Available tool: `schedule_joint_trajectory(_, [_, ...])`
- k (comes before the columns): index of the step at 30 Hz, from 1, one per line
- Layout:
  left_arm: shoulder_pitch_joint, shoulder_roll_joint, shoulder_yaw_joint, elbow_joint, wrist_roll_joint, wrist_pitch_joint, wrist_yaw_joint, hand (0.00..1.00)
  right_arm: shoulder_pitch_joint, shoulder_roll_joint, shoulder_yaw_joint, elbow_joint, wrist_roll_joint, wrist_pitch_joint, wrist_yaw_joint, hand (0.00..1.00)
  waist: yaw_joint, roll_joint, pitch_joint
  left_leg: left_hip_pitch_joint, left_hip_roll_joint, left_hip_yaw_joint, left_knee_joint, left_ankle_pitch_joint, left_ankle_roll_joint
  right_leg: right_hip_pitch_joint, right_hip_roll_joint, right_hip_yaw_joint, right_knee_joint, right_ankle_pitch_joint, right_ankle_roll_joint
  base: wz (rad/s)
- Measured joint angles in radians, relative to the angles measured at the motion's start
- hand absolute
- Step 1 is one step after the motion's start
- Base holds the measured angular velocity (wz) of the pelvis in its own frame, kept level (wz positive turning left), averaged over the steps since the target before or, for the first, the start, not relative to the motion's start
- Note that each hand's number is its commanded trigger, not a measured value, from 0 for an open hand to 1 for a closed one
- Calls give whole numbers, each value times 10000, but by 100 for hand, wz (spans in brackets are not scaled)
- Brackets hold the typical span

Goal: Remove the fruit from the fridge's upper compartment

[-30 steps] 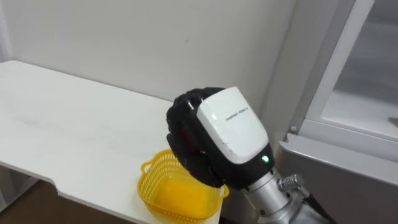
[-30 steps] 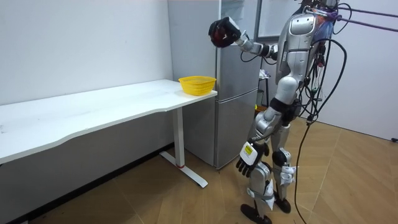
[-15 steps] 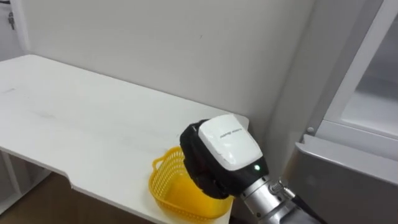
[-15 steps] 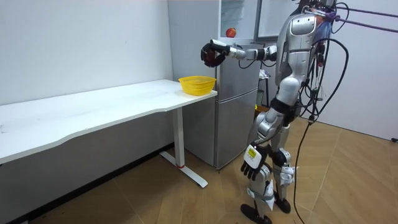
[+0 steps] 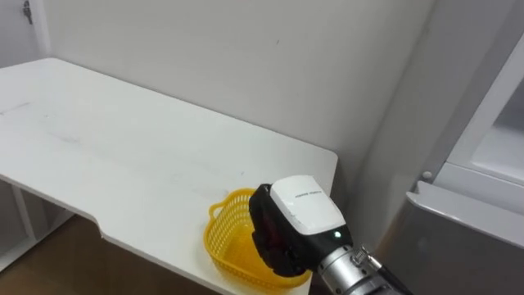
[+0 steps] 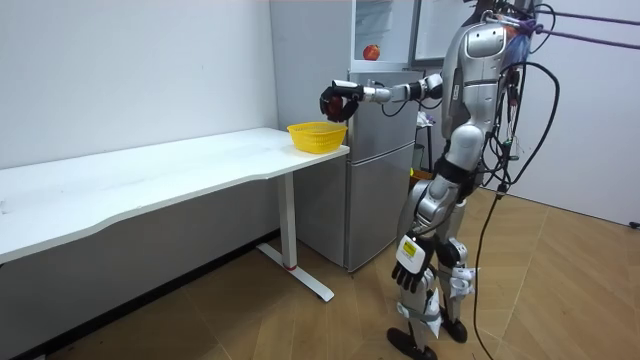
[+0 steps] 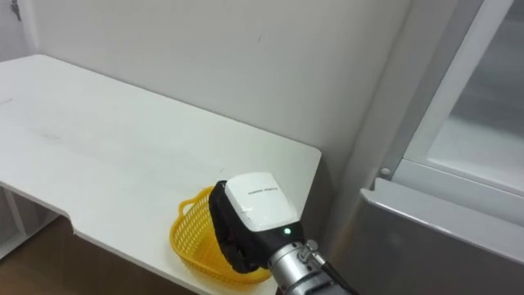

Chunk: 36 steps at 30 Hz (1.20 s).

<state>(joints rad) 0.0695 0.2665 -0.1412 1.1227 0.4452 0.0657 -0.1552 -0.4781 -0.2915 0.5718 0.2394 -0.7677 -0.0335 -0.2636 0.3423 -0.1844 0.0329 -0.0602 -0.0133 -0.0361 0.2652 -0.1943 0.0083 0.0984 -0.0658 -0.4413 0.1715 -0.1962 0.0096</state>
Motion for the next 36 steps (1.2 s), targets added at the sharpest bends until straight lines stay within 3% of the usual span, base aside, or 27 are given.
schedule_joint_trajectory(15, [105, -12, 9, -25, 23, 151, 166, 0, -8, 3, -15, 584, 268, 39, 189, 100, 202, -30, -35, -160, 5, -10, 73, -2, 0, -98, 17, 3, 16, 2, -3, 0])
schedule_joint_trajectory(16, [98, -12, 9, -29, 78, 155, 161, 0, -9, 3, -15, 584, 342, 39, 198, 72, 201, -30, -35, -180, 5, -18, 70, -3, 0, -106, 21, 11, 16, 2, -3, 0])
schedule_joint_trajectory(17, [93, -11, 10, -30, 79, 158, 162, 0, -8, 3, -15, 584, 352, 43, 203, 3, 201, -30, -35, -191, 5, -24, 70, -3, -1, -107, 22, 11, 17, 2, -3, 0])
schedule_joint_trajectory(36, [106, 14, 16, -41, 76, 174, 161, 0, -31, 2, -16, 581, 402, 26, 230, 0, 213, -102, -93, -161, 0, -82, 73, -1, -1, -85, 29, 30, 18, 3, -5, 0])
